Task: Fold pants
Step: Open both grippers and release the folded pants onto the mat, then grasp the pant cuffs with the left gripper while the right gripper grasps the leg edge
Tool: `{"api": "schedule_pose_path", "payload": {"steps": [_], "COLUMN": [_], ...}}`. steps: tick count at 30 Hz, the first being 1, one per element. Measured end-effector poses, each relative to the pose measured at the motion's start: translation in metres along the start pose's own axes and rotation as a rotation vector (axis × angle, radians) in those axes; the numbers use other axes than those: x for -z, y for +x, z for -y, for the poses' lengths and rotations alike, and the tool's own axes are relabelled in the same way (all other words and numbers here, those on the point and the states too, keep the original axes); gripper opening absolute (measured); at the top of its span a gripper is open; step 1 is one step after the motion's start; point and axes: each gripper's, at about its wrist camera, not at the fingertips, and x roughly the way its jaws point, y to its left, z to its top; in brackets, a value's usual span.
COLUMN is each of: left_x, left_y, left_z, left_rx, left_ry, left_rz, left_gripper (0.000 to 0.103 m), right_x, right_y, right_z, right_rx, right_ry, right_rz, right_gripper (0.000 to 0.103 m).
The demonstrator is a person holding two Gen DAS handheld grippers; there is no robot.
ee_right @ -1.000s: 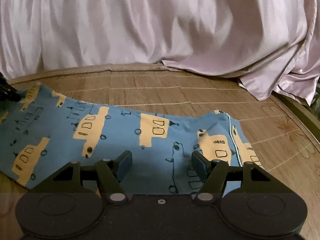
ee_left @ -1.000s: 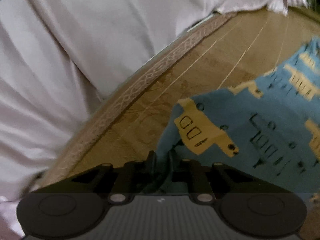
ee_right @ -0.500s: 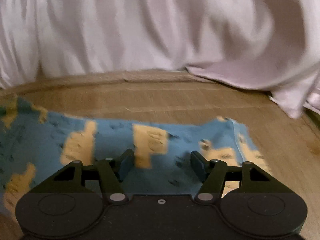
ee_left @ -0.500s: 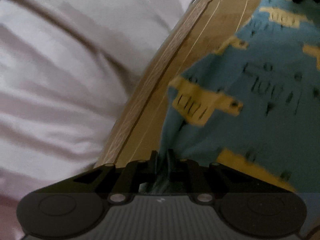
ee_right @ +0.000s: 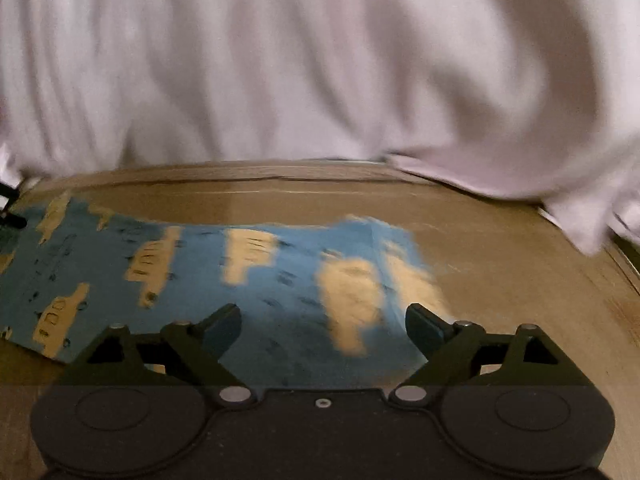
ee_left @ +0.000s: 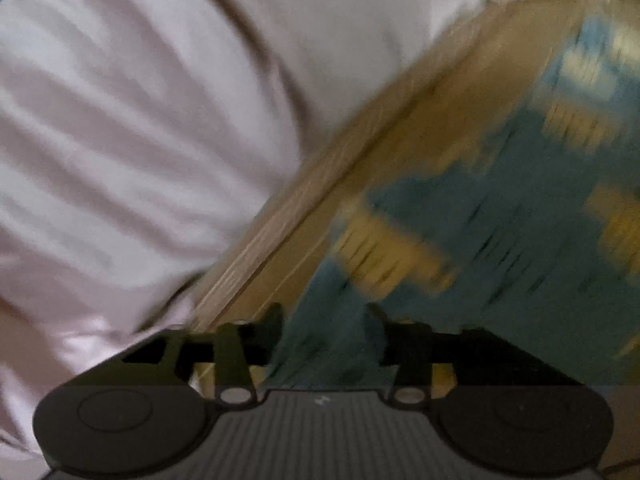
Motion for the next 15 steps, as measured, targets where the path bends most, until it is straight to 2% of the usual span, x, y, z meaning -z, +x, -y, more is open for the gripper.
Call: {"api": "schedule_pose_path", "payload": {"steps": [1, 2, 3, 4, 6, 9, 13, 15], "left_x": [-0.01, -0.023, -0.036, -0.053, -0.081, -0.126, -0.175, -0.192], "left_y": [-0.009, -0.017, -0.02, -0.026, -0.034, -0.041, -0.04, -0.036], "left_z": [0.003, 0.008, 0.014, 0.024, 0.046, 0.084, 0.137, 0.163], "left_rx": [0.038, 0.068, 0.091, 0.116, 0.149, 0.179, 0.221, 0.228], "left_ry": [-0.012, -0.015, -0.008, 0.012, 0.066, 0.185, 0.332, 0.389], "left_rz": [0.033, 0.067, 0.09, 0.109, 0.116, 0.089, 0.013, 0.02], "left_gripper": [0.072, 0.077, 0.086, 0.092, 0.098, 0.103, 0.103, 0.103], "right_x": [0.005, 0.01, 0.014, 0.017, 0.023, 0.03, 0.029, 0.03], "right_y": [-0.008, -0.013, -0.015, -0.013, -0.007, -0.001, 0.01, 0.012], "right_z": [0.013, 0.024, 0.032, 0.039, 0.044, 0.051, 0.062, 0.069], "right_rx": [0.023, 0.027, 0.018, 0.003, -0.007, -0.028, -0.023, -0.017], "right_ry": [0.072, 0.143, 0.198, 0.235, 0.237, 0.227, 0.198, 0.196], "right_rz": [0.0, -0.001, -0.007, -0.017, -0.027, -0.022, -0.008, -0.001], "right_gripper": [0.097, 0.098, 0.098, 0.098, 0.098, 0.099, 0.101, 0.101]}}
